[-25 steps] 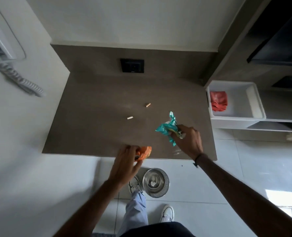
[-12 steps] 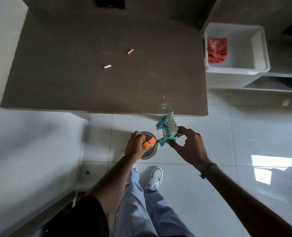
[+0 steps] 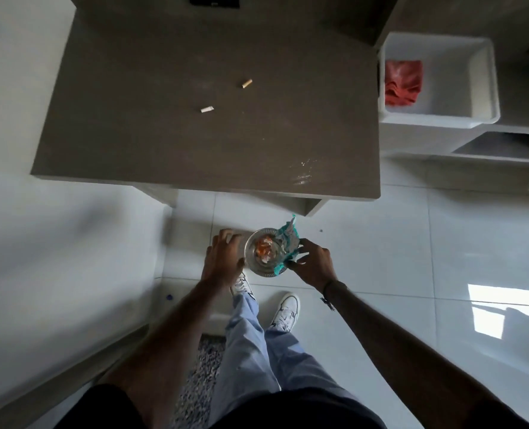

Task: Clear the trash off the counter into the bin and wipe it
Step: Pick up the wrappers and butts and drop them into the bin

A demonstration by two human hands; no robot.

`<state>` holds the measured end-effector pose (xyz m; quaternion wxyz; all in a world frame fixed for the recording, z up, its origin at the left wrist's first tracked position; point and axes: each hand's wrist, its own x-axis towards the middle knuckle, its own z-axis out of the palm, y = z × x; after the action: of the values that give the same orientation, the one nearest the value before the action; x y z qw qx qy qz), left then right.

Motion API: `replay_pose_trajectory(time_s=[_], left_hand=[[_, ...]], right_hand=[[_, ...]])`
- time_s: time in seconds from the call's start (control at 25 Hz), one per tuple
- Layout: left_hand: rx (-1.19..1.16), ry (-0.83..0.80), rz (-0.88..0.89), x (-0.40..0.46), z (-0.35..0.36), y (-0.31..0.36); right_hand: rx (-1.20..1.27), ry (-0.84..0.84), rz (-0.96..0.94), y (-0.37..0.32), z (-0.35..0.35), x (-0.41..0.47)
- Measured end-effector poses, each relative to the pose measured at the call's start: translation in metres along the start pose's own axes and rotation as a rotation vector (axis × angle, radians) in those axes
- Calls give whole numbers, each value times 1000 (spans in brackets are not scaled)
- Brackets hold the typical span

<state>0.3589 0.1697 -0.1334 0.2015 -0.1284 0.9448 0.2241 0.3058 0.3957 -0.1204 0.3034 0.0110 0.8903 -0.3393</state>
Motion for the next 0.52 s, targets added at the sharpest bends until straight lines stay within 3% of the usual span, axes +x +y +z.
replay_pose_trajectory(time_s=[0.12,0.24,0.52], left_hand=[[20,61,26,-15,-16,-10],[17,91,40,-27,-41,-6],[-61,346,99,7,-117,8]], right_hand=[[-106,-89,101,-3,11,9],[-141,-63,60,-13,0,4],[-168,299,-431,-109,-65,16]])
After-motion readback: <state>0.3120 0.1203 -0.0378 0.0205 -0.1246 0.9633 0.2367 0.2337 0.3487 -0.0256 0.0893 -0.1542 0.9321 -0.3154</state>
